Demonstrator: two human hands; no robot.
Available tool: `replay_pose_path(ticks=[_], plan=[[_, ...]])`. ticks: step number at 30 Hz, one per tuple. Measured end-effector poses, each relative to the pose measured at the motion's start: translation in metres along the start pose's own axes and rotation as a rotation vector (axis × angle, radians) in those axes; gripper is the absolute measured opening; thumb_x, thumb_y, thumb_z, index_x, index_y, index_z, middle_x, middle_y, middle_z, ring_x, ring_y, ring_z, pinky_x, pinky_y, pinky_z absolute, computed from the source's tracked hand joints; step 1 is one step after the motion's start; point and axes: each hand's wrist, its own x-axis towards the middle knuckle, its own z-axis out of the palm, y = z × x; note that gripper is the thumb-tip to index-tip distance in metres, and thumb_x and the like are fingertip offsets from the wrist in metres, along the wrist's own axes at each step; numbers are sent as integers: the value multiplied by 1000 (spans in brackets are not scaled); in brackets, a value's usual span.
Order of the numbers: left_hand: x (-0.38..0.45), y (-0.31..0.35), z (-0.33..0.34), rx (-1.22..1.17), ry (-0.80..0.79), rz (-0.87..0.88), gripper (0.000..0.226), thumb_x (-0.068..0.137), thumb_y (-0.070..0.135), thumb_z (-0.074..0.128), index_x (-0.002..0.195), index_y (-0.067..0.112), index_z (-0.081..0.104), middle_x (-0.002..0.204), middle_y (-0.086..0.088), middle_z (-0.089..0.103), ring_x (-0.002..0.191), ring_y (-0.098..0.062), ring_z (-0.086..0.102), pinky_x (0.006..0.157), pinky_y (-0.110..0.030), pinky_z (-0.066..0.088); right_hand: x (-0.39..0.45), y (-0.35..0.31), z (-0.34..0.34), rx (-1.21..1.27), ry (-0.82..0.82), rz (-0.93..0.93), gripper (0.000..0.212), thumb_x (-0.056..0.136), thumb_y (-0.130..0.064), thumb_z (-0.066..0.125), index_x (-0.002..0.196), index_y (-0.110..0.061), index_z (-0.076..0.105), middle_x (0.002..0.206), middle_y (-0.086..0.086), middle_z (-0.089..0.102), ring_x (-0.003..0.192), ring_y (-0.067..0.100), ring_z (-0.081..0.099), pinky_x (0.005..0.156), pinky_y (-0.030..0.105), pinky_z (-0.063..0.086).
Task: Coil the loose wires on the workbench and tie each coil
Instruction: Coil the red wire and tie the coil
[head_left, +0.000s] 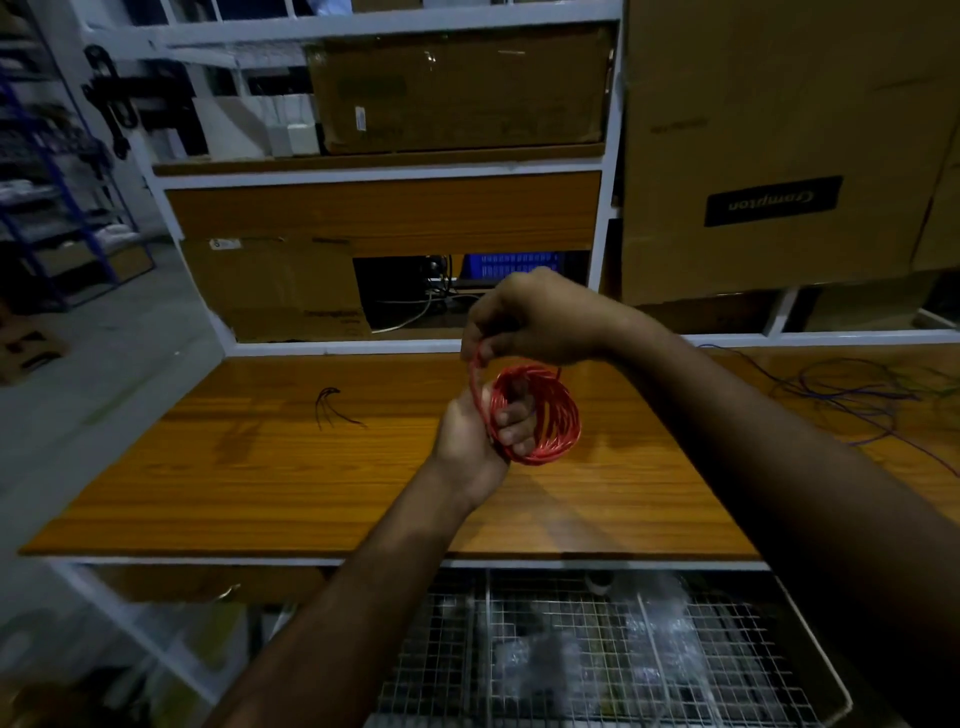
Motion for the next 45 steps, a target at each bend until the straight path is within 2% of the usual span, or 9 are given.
replay_pose_path(ticks=[4, 8, 11, 22, 28, 33, 38, 42, 45], plan=[[-5, 8, 3, -77, -67, -20, 56, 102, 57, 24, 79, 13, 52, 52, 7, 33, 40, -6, 30, 40, -20, 28, 3, 35, 0, 206, 103, 137, 15, 92, -15, 66, 105, -16, 72, 100, -7, 70, 90, -4, 65, 79, 20, 52], [-8, 22, -2, -169, -135, -22, 45, 102, 49, 30, 78, 15, 48, 48, 9, 31, 37, -4, 28, 39, -18, 24, -16, 61, 4, 453, 48, 218, 21, 98, -11, 55, 111, -16, 71, 99, 0, 69, 66, 4, 54, 55, 16, 43], [-6, 25, -7, -229, -130, -18, 41, 104, 42, 32, 77, 16, 48, 47, 9, 32, 36, -4, 29, 39, -18, 24, -35, 68, 18, 647, 125, 284, 26, 99, -10, 52, 116, -16, 70, 100, 7, 69, 73, 15, 54, 60, 21, 45], [3, 15, -13, -369, -117, 8, 44, 104, 40, 33, 72, 16, 50, 44, 9, 33, 34, -4, 30, 37, -17, 24, -80, 25, 94, 1299, 641, 590, 16, 89, -9, 67, 103, -3, 62, 81, 11, 72, 70, 19, 70, 61, 27, 58], [4, 11, -11, -433, -130, 58, 40, 103, 39, 35, 73, 17, 49, 46, 9, 33, 35, -4, 31, 39, -18, 22, -82, 11, 104, 1437, 765, 606, 12, 87, 7, 65, 97, 1, 65, 85, 15, 74, 80, 21, 74, 68, 25, 60], [2, 6, -7, -428, -65, 143, 41, 105, 40, 32, 74, 17, 47, 47, 9, 32, 36, -4, 29, 39, -19, 23, -76, 3, 116, 1408, 898, 589, 12, 87, 5, 67, 97, -1, 68, 88, 15, 75, 86, 23, 75, 70, 26, 59], [0, 3, -6, -428, 65, 228, 44, 105, 43, 32, 73, 17, 48, 49, 8, 31, 38, -5, 26, 41, -20, 21, -62, -12, 138, 1123, 997, 650, 18, 97, -25, 60, 104, -20, 75, 98, -3, 76, 99, 12, 70, 84, 37, 57], [-2, 0, -4, -373, 171, 256, 49, 97, 56, 41, 68, 18, 47, 49, 8, 28, 39, -6, 24, 41, -21, 22, -41, -25, 153, 1106, 1084, 720, 25, 88, -53, 63, 102, -33, 69, 98, -9, 72, 97, 11, 68, 86, 47, 58], [-6, 1, -9, -340, 179, 270, 45, 91, 58, 50, 66, 20, 46, 48, 7, 27, 39, -6, 25, 42, -20, 25, -26, -19, 157, 1205, 1111, 735, 15, 86, -42, 70, 95, -32, 70, 98, -1, 74, 96, 22, 71, 81, 49, 60]])
